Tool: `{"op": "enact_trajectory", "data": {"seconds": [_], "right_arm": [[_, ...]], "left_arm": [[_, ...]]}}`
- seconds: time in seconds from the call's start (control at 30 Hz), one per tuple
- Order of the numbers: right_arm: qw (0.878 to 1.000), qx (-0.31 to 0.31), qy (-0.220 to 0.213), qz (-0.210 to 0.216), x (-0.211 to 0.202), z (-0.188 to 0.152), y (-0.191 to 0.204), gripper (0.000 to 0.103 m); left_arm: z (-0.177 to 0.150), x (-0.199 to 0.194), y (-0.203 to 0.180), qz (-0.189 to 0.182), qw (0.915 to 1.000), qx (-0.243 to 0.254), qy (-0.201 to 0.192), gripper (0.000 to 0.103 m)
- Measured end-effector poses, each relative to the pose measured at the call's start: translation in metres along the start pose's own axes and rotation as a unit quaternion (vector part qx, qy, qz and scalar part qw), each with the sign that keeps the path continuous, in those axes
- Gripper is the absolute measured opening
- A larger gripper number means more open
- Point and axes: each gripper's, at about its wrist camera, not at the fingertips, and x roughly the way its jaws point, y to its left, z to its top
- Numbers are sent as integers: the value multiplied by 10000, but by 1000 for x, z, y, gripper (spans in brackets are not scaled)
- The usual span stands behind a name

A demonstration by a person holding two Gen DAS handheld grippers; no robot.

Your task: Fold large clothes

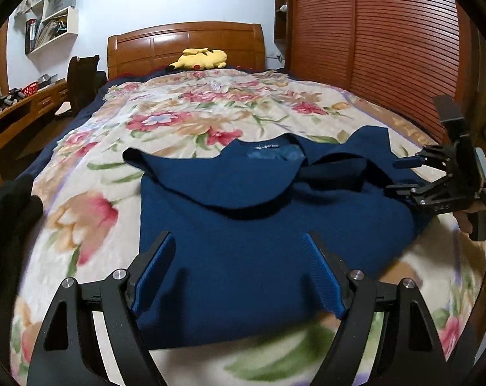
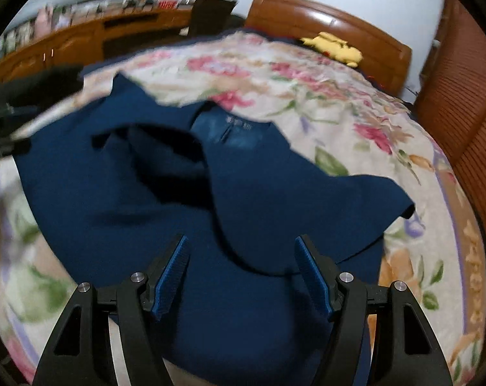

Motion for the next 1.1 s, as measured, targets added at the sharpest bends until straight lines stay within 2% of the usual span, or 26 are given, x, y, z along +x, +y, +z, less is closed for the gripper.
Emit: {"op": "enact_trajectory", "data": {"seconds": [0.03, 0.13, 0.2, 0.23, 0.3, 0.47, 0.7, 0.73, 0.77, 0.8, 0.87, 0.97, 1.1], "right_arm": [[9999, -77, 79, -53, 3, 3, 1, 70], [9991, -205, 296, -210, 13, 16, 0, 51], [9984, -293, 376, -308, 23, 25, -7, 16], [9976, -409, 398, -404, 28, 31, -8, 8], [9957, -533, 314, -683, 38, 45, -7, 6], [9939, -381, 57, -1029, 54, 97, -14, 5], [9889, -413, -179, -1413, 84, 146, 0, 8], [9888, -367, -177, -1436, 87, 150, 2, 12], [9888, -276, -197, -1455, 88, 152, 2, 25], [9896, -159, -262, -1408, 91, 154, 4, 45], [9887, 30, -456, -1431, 90, 155, 3, 67], [9897, 276, -565, -1285, 86, 152, -1, 70], [9959, 275, -632, -585, 75, 141, 9, 70]], "left_arm": [[-2, 0, 2, -20, 10000, -20, 9, 82], [-6, 1, 5, -17, 10000, -16, 19, 82], [-7, 3, 6, 5, 10000, 33, 14, 82], [-7, 3, 6, 5, 10000, 57, 7, 82], [-7, 4, 6, -26, 10000, 79, -26, 82], [-2, 9, 13, -147, 9999, 39, -41, 82], [1, 14, 23, -168, 9998, -69, -60, 82], [2, 15, 25, -145, 9998, -85, -61, 82], [2, 15, 26, -134, 9998, -102, -61, 82], [2, 15, 27, -131, 9998, -122, -60, 82], [1, 14, 29, -116, 9998, -143, -67, 82], [1, 10, 30, -62, 9998, -140, -104, 82], [0, 5, 34, -28, 9998, -165, -143, 82]]}}
